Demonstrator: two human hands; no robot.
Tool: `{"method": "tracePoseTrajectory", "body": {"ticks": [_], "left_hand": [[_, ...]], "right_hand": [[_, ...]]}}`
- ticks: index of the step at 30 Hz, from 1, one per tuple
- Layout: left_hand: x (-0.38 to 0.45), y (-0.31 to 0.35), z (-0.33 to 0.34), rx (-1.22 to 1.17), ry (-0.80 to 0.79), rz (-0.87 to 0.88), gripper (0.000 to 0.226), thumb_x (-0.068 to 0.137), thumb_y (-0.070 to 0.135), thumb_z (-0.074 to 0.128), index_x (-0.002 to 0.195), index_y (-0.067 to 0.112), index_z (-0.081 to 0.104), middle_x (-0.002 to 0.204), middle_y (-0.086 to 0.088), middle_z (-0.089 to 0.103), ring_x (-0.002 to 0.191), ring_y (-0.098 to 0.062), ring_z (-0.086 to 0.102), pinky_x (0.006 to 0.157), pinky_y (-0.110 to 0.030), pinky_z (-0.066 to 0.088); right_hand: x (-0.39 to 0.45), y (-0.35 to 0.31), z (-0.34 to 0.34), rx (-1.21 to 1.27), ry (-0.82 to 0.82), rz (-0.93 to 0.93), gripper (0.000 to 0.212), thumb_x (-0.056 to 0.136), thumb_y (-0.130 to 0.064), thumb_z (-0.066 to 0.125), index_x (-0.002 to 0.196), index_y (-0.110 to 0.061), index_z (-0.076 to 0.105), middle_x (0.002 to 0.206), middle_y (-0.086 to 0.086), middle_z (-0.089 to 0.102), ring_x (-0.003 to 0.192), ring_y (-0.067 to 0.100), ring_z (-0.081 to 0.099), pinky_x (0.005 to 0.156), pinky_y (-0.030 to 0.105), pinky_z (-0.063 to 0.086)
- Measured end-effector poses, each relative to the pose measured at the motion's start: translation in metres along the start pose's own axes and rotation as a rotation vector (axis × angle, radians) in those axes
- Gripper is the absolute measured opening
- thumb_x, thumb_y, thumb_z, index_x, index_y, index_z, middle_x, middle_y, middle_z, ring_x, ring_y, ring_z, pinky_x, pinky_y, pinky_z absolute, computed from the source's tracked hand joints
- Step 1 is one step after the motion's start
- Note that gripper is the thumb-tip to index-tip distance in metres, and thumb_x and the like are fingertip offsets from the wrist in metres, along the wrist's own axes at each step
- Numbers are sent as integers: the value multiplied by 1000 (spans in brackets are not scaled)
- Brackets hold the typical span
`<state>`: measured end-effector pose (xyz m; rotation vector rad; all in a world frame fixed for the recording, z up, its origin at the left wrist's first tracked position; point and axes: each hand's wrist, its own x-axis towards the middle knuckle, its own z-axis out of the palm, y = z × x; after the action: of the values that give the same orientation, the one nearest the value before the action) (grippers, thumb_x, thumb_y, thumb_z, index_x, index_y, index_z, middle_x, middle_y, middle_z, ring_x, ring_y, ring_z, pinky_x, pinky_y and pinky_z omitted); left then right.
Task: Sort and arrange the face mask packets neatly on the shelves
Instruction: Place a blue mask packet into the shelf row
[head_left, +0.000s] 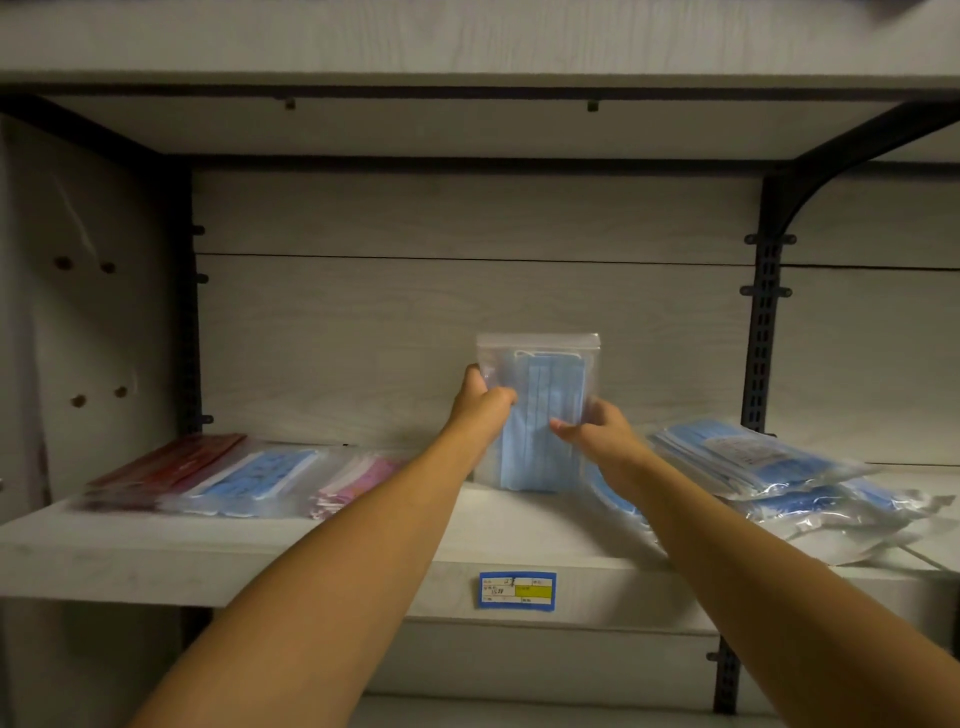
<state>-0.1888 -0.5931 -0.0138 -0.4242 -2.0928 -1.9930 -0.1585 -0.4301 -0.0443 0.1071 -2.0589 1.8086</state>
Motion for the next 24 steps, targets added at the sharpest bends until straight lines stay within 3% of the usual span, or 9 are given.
{"method": "tracePoseTrajectory", "body": {"ticks": [2,4,7,9,11,13,17,20,24], "left_hand": [[1,-10,-1,83,-3,-21,56,71,21,55,126,18,51,117,-9,65,102,-26,64,90,-36,55],[8,-16,-3,147,-8,-29,59,65,26,53,124,20,54,116,-9,66,101,-27,66,90,-43,58],[10,3,-14,260,22,-19,39,75,16,58,114,16,60,110,-9,68,97,-27,67,85,-38,59],[11,21,-26,323,50,-13,27,79,10,62,106,8,62,100,-10,66,89,-27,66,70,-30,55],[14,36,-38,361,38,-33,28,76,9,66,103,5,60,97,-12,65,82,-26,65,59,-28,53],[15,45,-47,365,20,-47,26,75,5,71,97,5,56,98,-16,68,82,-27,68,63,-36,57],[11,46,-61,480,16,-72,29,76,1,76,85,8,49,87,-17,64,70,-25,62,53,-29,49],[8,29,-64,557,-47,-134,32,77,-4,76,83,8,47,86,-18,60,72,-27,61,58,-34,52],[3,9,-64,651,-111,-209,33,79,-2,80,86,6,48,92,-20,61,77,-28,63,66,-39,56]], "right_hand": [[-4,2,2,-45,27,1,26,93,-4,68,118,-9,62,108,6,72,89,13,70,66,20,56],[-2,1,5,-83,75,-14,28,93,-5,69,120,-5,63,110,10,72,92,20,70,74,29,58],[0,-16,9,-145,143,-38,31,89,-8,74,117,-4,63,105,9,70,89,23,69,75,37,56],[2,-29,10,-182,142,-24,30,85,-11,78,111,-5,63,104,10,69,90,25,68,75,38,58],[3,-42,13,-211,138,-3,30,83,-13,81,106,-7,62,102,10,68,87,24,68,69,35,58],[5,-51,20,-223,132,41,36,79,-16,84,106,-4,63,102,13,69,88,28,70,72,41,61],[2,-60,34,-285,70,137,29,80,-15,83,90,-4,58,91,15,64,80,30,66,74,40,57],[-2,-55,42,-305,-3,236,35,81,-7,81,104,4,58,87,16,63,74,28,64,70,39,56],[-6,-41,49,-403,-48,345,49,81,-7,82,120,3,54,106,20,67,91,31,70,81,43,61]]}}
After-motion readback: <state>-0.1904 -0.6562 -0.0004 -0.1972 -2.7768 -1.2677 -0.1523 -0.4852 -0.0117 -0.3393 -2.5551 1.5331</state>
